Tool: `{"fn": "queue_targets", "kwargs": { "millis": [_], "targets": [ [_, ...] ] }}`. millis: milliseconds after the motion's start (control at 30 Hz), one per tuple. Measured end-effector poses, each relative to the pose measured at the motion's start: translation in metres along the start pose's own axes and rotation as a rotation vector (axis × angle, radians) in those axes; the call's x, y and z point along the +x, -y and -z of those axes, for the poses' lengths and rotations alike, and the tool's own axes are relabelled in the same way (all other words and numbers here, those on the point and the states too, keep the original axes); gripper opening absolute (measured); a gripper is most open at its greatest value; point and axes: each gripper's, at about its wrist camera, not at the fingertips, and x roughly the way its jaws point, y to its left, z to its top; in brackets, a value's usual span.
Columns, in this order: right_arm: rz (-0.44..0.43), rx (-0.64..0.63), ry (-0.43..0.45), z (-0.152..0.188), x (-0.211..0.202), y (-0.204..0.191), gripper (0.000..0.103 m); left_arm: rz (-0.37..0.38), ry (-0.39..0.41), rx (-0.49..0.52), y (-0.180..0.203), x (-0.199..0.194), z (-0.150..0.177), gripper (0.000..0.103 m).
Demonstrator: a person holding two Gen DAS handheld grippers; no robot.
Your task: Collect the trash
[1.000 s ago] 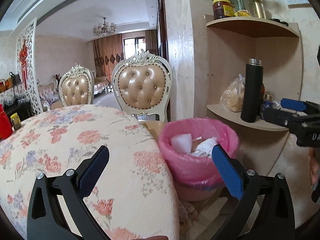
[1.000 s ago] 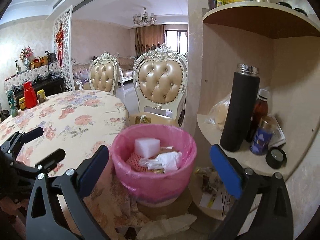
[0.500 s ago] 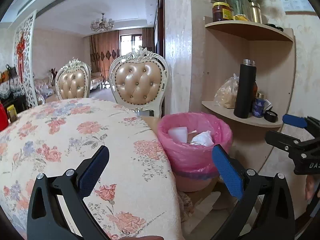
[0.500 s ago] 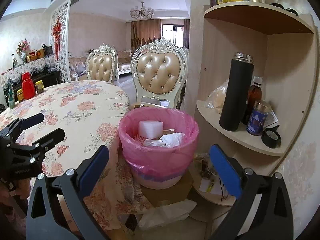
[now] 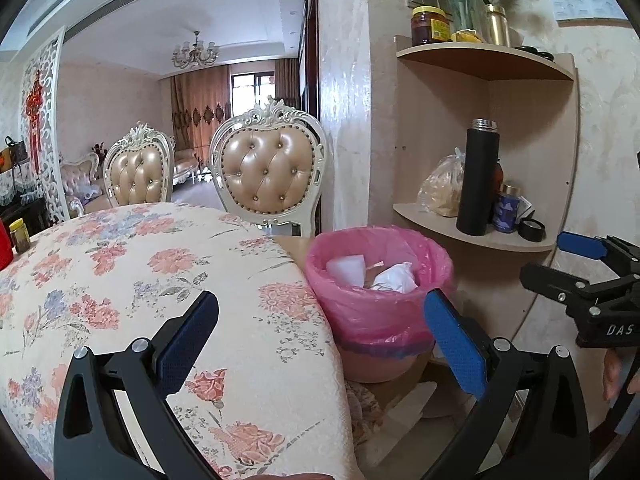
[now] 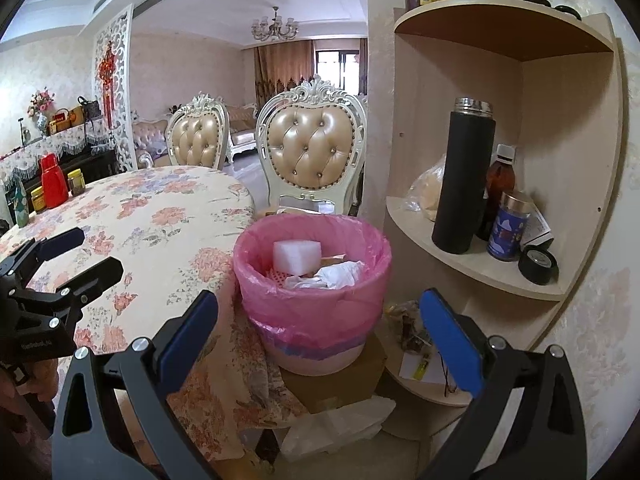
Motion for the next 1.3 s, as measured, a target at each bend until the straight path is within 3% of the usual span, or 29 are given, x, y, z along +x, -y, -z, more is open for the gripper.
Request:
{"fn": "queue_targets", "kwargs": {
  "millis": [1300],
  "targets": [
    [-0.007,0.005,0.001,0.0025,0.0026,-0.0025,0.098,0.039,-0.019,0.011,-0.0021,0.0053,0.0065,0.096]
  ]
}}
